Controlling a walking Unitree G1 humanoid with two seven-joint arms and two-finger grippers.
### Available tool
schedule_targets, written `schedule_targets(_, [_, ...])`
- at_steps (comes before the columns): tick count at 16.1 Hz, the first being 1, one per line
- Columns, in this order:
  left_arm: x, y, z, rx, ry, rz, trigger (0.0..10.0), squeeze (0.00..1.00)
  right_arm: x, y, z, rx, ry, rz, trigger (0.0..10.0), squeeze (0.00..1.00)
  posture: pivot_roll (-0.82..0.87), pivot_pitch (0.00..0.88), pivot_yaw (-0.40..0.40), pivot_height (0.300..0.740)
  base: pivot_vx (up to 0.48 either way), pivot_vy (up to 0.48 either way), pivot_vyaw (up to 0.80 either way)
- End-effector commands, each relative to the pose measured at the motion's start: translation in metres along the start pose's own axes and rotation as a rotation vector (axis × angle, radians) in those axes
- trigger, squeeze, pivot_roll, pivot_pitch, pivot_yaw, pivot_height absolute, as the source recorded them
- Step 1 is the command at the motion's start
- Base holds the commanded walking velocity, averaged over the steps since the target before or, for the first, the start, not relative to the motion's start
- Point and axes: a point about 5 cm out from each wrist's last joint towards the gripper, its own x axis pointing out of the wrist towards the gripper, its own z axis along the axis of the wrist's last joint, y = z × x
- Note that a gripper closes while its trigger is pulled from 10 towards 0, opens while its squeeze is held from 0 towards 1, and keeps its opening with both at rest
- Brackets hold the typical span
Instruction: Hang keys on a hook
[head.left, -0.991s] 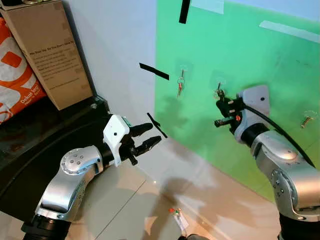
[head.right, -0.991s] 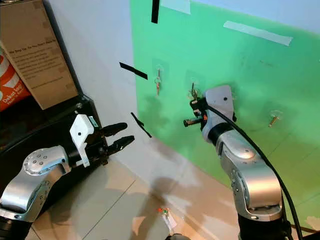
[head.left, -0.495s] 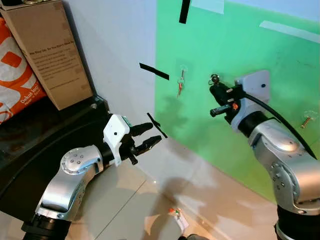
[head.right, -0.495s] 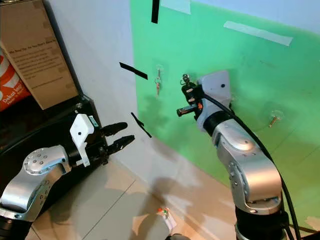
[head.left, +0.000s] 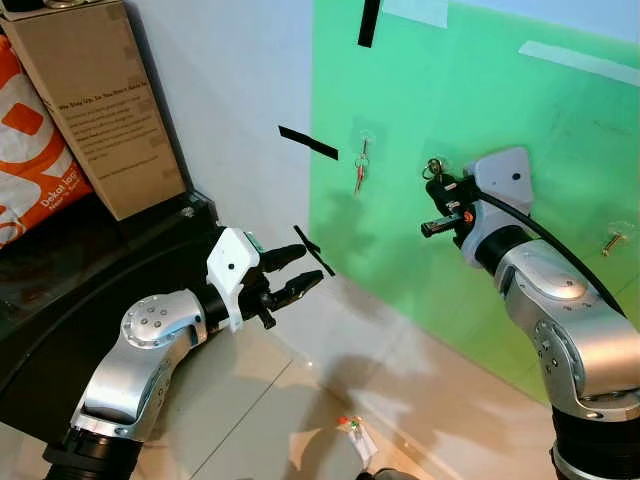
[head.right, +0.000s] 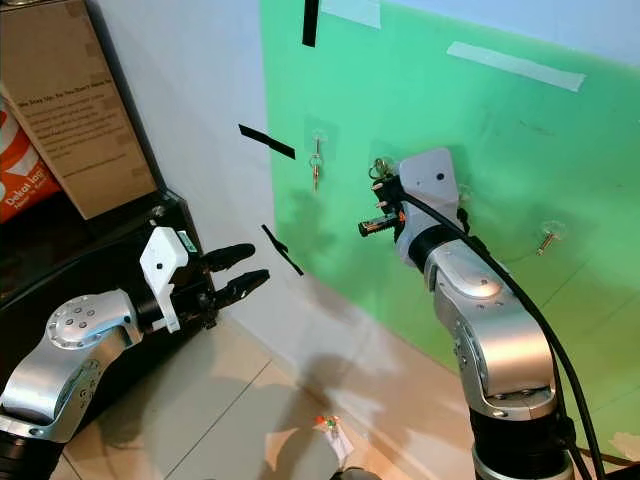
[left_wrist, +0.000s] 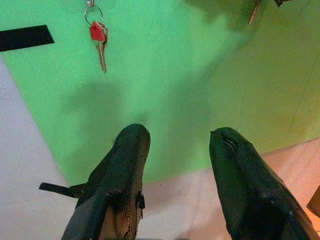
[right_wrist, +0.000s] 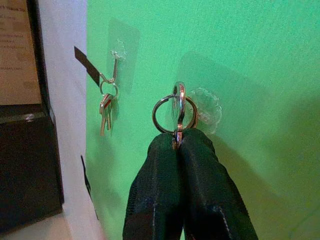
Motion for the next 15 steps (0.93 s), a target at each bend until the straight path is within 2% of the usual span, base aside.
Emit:
schedule_targets(1, [0.001, 0.002, 0.004, 0.013, -0.001, -0.004, 10.0, 0.0, -0.001, -0.003, 0.001, -0.014, -0.005, -0.018, 10.0, 0.0, 0.01, 0.0, 0.006, 0.74, 0.0, 0.0, 0.0])
schedule_targets(3, [0.002, 0.002, 0.004, 0.014, 0.0, -0.007, 10.0, 0.0, -0.004, -0.004, -0.001, -0.023, 0.002, -0.014, 10.0, 0.0, 0.01, 0.0, 0.01, 0.74, 0.0, 0.0, 0.0])
schedule_targets(8, [0.002, 0.002, 0.004, 0.015, 0.002, -0.011, 10.0, 0.0, -0.009, 0.007, -0.007, -0.074, 0.027, 0.065, 10.0, 0.0, 0.01, 0.0, 0.01, 0.74, 0.0, 0.0, 0.0])
schedule_targets(15, [0.002, 0.002, 0.004, 0.016, 0.004, -0.009, 10.0, 0.0, -0.012, 0.004, -0.012, -0.083, 0.045, 0.051, 10.0, 0.0, 0.01, 0.0, 0.008, 0.74, 0.0, 0.0, 0.0])
